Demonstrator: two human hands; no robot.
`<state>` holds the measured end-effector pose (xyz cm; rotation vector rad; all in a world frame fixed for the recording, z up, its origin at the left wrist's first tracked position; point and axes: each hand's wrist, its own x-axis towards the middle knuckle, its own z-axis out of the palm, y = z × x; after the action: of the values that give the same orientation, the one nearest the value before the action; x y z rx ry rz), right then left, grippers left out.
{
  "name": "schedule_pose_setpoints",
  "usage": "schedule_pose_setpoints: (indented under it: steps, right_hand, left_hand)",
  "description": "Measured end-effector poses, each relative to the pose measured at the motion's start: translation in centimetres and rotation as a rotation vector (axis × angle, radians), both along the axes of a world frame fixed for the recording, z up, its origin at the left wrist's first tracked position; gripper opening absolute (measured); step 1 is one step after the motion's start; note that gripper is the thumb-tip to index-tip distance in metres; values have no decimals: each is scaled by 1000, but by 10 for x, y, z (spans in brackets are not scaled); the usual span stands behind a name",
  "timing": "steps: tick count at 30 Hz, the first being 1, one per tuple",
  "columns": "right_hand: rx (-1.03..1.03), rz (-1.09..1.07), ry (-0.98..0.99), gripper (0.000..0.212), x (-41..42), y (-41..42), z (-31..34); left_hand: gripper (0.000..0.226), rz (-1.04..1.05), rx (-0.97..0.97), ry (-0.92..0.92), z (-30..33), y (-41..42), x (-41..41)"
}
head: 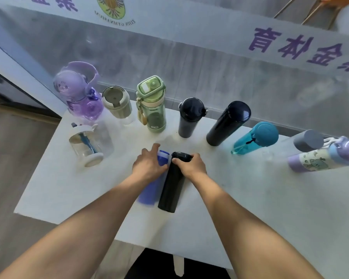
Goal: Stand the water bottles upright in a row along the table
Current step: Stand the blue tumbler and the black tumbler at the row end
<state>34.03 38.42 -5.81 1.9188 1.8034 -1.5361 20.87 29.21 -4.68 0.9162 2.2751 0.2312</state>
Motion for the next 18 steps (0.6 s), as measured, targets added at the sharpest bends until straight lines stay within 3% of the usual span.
schedule_pose_setpoints:
  steps: [4,10,18]
  right_hand:
    - [20,-115,87,67,20,-1,8]
    - [98,-204,239,73,73,8,38]
    - [333,-291,197,77,162,7,60]
  left_hand:
    - [80,-1,70,-2,11,0,2]
    - [89,-21,330,-46,48,2,30]
    - [97,-212,467,-94,62,7,89]
